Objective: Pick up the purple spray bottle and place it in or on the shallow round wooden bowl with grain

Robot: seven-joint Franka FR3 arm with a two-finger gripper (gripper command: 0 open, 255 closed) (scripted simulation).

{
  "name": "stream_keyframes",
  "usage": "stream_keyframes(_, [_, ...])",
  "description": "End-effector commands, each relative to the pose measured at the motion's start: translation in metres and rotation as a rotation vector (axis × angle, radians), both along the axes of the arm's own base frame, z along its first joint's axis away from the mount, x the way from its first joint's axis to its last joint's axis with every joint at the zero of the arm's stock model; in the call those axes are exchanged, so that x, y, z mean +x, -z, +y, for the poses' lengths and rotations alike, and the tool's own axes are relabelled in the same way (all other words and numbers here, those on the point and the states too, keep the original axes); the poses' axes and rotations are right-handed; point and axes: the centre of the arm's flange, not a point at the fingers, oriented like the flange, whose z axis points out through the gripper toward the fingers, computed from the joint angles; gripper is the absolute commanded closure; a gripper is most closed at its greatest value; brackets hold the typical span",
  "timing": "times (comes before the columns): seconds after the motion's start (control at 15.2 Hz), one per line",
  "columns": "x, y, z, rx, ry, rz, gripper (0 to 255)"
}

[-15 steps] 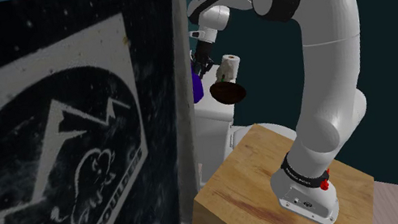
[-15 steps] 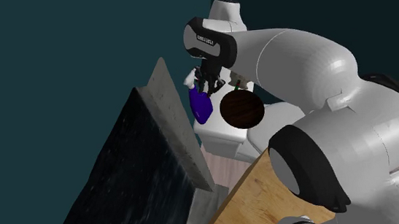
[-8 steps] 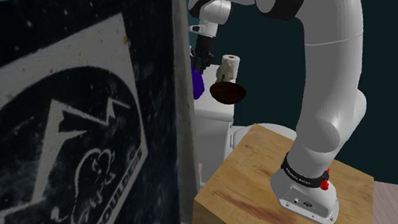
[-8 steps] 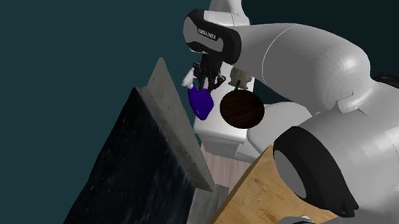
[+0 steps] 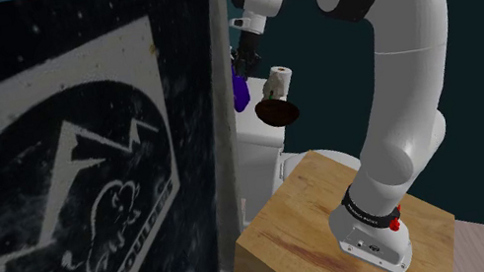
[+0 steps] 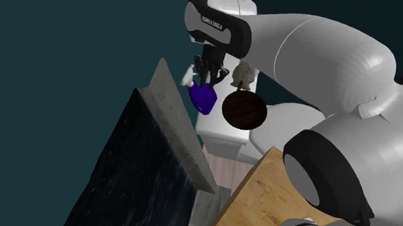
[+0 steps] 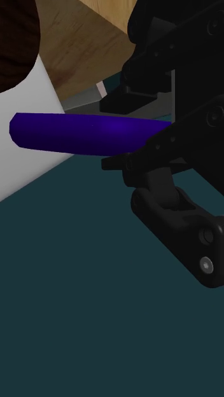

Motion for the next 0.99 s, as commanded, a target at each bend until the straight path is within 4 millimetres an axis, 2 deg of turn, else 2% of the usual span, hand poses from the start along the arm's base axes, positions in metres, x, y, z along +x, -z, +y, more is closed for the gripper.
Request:
stream_keyframes(0.0, [0.0, -0.012, 0.0, 0.0, -0.001, -0.002, 255])
stream_keyframes(0.53, [0.0, -0.053, 0.0, 0.0, -0.001, -0.002, 255])
stream_keyframes(0.92, [-0.061, -0.052, -0.05, 0.0, -0.001, -0.002, 255])
